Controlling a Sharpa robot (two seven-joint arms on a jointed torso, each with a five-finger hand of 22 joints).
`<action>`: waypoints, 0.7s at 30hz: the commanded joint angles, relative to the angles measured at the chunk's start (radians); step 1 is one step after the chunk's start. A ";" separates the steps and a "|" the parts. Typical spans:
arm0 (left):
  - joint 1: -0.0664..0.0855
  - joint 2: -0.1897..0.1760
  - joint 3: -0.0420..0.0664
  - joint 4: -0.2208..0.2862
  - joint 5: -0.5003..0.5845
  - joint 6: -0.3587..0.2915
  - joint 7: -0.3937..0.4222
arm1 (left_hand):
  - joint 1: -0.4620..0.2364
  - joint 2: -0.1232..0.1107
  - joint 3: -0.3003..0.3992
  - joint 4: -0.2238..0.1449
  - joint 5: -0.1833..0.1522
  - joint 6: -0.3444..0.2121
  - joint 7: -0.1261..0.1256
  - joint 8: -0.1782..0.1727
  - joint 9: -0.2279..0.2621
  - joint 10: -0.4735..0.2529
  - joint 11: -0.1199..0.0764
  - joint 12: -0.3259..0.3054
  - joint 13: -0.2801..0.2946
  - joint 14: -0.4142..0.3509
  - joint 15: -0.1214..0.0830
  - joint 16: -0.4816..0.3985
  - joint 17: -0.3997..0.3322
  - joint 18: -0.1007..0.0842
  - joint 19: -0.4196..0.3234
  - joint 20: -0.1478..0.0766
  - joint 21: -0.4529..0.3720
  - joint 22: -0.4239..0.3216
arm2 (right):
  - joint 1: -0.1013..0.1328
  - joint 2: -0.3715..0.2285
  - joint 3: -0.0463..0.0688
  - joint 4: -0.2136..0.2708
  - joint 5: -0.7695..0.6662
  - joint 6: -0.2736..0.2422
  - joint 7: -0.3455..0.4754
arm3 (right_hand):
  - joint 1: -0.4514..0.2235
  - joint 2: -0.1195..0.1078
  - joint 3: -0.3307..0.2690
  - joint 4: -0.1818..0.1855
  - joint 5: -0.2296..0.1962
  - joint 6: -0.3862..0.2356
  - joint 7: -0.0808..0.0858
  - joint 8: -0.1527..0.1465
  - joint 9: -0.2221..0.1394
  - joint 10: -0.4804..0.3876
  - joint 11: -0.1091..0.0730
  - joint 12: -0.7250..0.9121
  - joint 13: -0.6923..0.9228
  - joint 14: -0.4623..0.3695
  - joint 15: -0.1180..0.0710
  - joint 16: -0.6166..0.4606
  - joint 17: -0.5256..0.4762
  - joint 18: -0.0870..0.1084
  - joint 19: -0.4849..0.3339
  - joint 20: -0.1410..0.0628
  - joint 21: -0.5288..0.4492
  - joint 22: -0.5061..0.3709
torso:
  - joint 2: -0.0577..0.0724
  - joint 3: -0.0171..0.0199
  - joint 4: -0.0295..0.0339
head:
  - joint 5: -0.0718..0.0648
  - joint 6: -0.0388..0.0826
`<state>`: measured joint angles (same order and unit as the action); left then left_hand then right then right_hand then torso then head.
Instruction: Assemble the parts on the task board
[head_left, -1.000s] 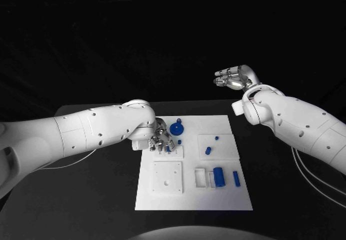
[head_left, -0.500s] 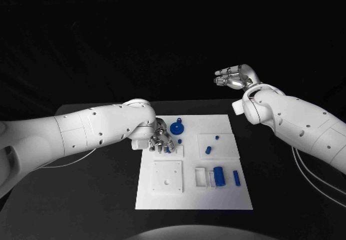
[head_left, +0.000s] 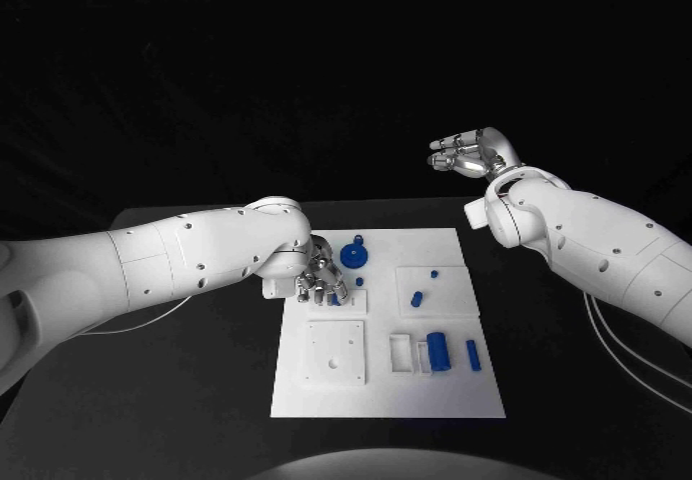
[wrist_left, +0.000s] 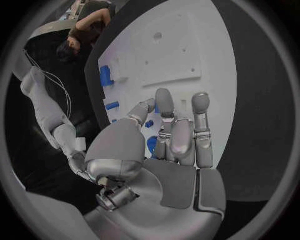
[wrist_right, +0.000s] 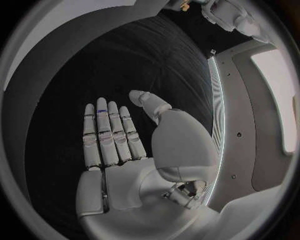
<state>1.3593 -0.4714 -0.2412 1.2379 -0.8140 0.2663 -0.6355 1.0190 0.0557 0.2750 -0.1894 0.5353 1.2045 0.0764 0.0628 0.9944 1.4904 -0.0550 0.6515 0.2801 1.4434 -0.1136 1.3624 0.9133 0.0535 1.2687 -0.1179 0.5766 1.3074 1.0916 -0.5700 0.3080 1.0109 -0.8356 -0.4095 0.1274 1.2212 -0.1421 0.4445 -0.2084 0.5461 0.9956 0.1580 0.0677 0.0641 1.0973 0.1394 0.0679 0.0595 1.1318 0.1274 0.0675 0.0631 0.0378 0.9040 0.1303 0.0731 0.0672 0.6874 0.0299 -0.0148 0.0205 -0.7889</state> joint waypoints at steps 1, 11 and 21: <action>-0.001 0.002 0.000 0.001 -0.001 0.014 -0.001 | 0.043 0.042 0.018 -0.022 0.007 0.179 -0.125 0.004 0.002 0.025 -0.030 0.005 -0.001 -0.001 -0.008 0.003 0.000 0.000 0.001 0.000 -0.004 0.017 | -0.001 0.001 0.000 0.002 -0.010 0.014 0.006 | 0.000 0.006 0.000 -0.008 0.002 0.000 0.005 -0.006 -0.001 -0.007 0.002 -0.005 -0.002 -0.007 0.002 -0.005 -0.001 0.004 -0.008 0.002 -0.003 -0.002 | 0.000 0.0004 0.0000 | 0.000 0.000; -0.010 0.012 0.000 -0.012 -0.002 0.010 -0.004 | 0.043 0.044 0.018 -0.019 0.002 0.178 -0.125 0.004 0.004 0.025 -0.030 0.004 -0.002 -0.001 -0.008 0.001 -0.002 0.000 0.001 0.000 -0.004 0.017 | -0.002 0.001 0.000 0.003 -0.010 0.014 0.007 | 0.000 0.006 0.000 -0.009 0.003 -0.001 0.005 -0.006 -0.001 -0.008 0.002 -0.005 -0.002 -0.007 0.003 -0.004 -0.001 0.004 -0.009 0.002 -0.003 -0.002 | 0.000 0.0001 -0.0006 | -0.001 -0.002; -0.019 0.024 0.000 -0.020 -0.002 0.003 -0.006 | 0.043 0.045 0.016 -0.016 -0.005 0.177 -0.125 0.004 0.005 0.025 -0.030 0.004 -0.002 0.000 -0.007 0.001 -0.001 0.000 0.002 0.000 -0.003 0.018 | -0.003 0.002 0.000 0.005 -0.011 0.016 0.007 | 0.000 0.006 0.000 -0.009 0.003 -0.001 0.005 -0.006 -0.001 -0.008 0.002 -0.005 -0.002 -0.007 0.003 -0.004 -0.001 0.004 -0.009 0.002 -0.003 -0.002 | 0.001 0.0008 -0.0003 | -0.002 -0.004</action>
<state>1.3483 -0.4549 -0.2382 1.2162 -0.8146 0.2664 -0.6422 1.0190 0.0557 0.2737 -0.1908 0.5349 1.2076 0.0794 0.0670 1.0003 1.4937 -0.0518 0.6515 0.2791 1.4412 -0.1154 1.3624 0.9131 0.0532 1.2687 -0.1179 0.5766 1.3075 1.0892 -0.5698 0.3080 1.0130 -0.8363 -0.4084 0.1274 1.2212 -0.1421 0.4473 -0.2111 0.5461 0.9956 0.1580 0.0677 0.0641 1.0973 0.1394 0.0679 0.0594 1.1319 0.1273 0.0675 0.0632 0.0377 0.9002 0.1342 0.0731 0.0672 0.6876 0.0305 -0.0151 0.0183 -0.7931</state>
